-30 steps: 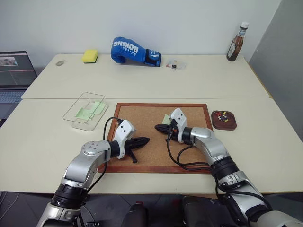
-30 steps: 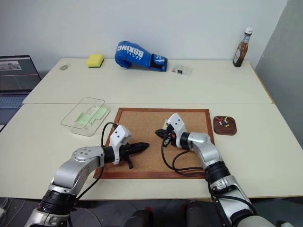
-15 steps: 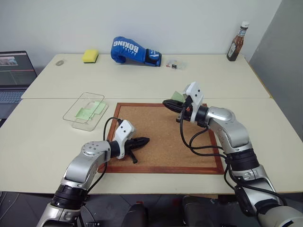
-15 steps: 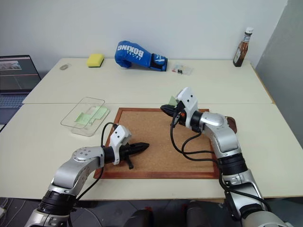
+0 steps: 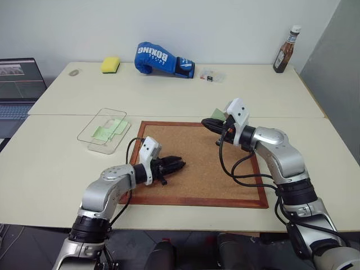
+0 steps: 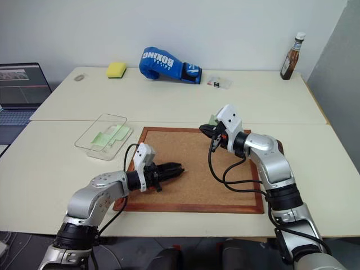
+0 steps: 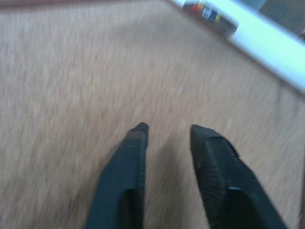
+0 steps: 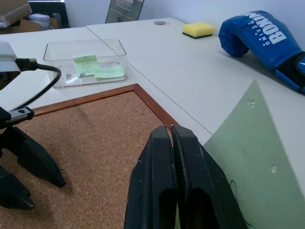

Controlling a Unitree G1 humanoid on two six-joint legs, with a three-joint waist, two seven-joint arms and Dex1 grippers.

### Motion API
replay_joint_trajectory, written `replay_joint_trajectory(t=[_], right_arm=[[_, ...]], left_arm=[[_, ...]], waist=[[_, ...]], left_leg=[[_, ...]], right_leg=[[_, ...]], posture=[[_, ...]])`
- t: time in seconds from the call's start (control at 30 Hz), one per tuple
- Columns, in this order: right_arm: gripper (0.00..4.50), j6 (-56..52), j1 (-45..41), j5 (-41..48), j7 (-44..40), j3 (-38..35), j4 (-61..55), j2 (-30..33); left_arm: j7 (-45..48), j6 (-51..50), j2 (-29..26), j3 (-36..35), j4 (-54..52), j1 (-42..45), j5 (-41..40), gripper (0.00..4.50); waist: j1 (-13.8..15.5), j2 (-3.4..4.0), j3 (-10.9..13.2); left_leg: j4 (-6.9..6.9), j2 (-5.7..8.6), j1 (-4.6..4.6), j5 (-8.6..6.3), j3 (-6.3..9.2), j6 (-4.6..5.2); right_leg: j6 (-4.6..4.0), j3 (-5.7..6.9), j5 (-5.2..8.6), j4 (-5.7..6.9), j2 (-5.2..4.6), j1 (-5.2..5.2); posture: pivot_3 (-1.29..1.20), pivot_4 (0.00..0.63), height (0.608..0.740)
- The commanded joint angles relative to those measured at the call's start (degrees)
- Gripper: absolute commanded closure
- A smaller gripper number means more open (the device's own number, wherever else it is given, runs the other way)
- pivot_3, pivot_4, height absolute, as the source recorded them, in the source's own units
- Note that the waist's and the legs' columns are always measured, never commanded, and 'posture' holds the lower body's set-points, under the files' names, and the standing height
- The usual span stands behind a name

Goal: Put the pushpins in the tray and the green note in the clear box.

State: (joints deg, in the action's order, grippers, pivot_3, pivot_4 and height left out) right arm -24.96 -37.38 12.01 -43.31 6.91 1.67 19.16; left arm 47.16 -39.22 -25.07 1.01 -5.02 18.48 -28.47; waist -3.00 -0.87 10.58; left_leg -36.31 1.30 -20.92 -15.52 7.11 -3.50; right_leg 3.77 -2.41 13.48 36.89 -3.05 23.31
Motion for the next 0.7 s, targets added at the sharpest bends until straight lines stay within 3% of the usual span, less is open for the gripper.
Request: replay_joint_trajectory(t=[0.03, 0.27, 0.4, 0.57, 0.7], right_arm=[[4.5, 3.0, 1.6, -2.3, -1.4, 2.2, -4.0, 2.7], [4.5, 17.7, 5.7, -10.7, -6.3, 9.6, -2.0, 9.3], [4.5, 23.0, 5.3, -12.5, -8.2, 11.5, -0.6, 10.0], [4.5, 27.3, 4.7, -14.0, -10.3, 13.0, -0.5, 10.1], [4.5, 27.8, 4.2, -14.2, -11.1, 13.3, -0.9, 9.7]], left_arm=[[-0.8, -3.2, 0.6, -3.8, -3.1, 2.7, -5.1, 2.02], [2.7, -9.7, -3.3, -6.2, -3.6, 10.8, -12.0, 0.68], [6.7, -7.9, -6.1, -2.9, -2.0, 14.8, -10.1, 0.02], [13.5, 1.6, -8.8, 5.7, 2.2, 17.9, -1.3, 0.02], [17.5, 7.1, -8.6, 8.7, 5.6, 20.2, 2.0, 0.02]], waist=[[0.1, -0.04, 0.0], [0.0, -0.18, 0.2], [-0.3, -0.22, 0.2], [-0.2, -0.23, 0.2], [-0.1, -0.27, 0.2]], left_leg=[[0.0, 0.0, 0.0, 0.0, 0.0, 0.0], [0.01, 0.02, -0.03, 0.0, -0.03, -0.01], [0.0, 0.01, 0.0, 0.03, -0.05, -0.07], [0.0, 0.02, -0.01, 0.05, -0.05, -0.1], [0.0, 0.02, -0.03, 0.05, -0.05, -0.1]], right_leg=[[0.0, 0.0, 0.0, -0.01, 0.0, 0.0], [0.02, 0.0, 0.01, -0.03, -0.01, 0.01], [0.02, -0.01, 0.01, -0.03, 0.0, 0.0], [0.02, -0.02, 0.01, -0.04, 0.0, 0.0], [0.01, -0.02, 0.01, -0.05, 0.0, 0.01]], posture=[[0.0, 0.15, 0.74], [0.0, 0.15, 0.74], [0.0, 0.15, 0.74], [0.0, 0.15, 0.74], [0.0, 0.15, 0.74]])
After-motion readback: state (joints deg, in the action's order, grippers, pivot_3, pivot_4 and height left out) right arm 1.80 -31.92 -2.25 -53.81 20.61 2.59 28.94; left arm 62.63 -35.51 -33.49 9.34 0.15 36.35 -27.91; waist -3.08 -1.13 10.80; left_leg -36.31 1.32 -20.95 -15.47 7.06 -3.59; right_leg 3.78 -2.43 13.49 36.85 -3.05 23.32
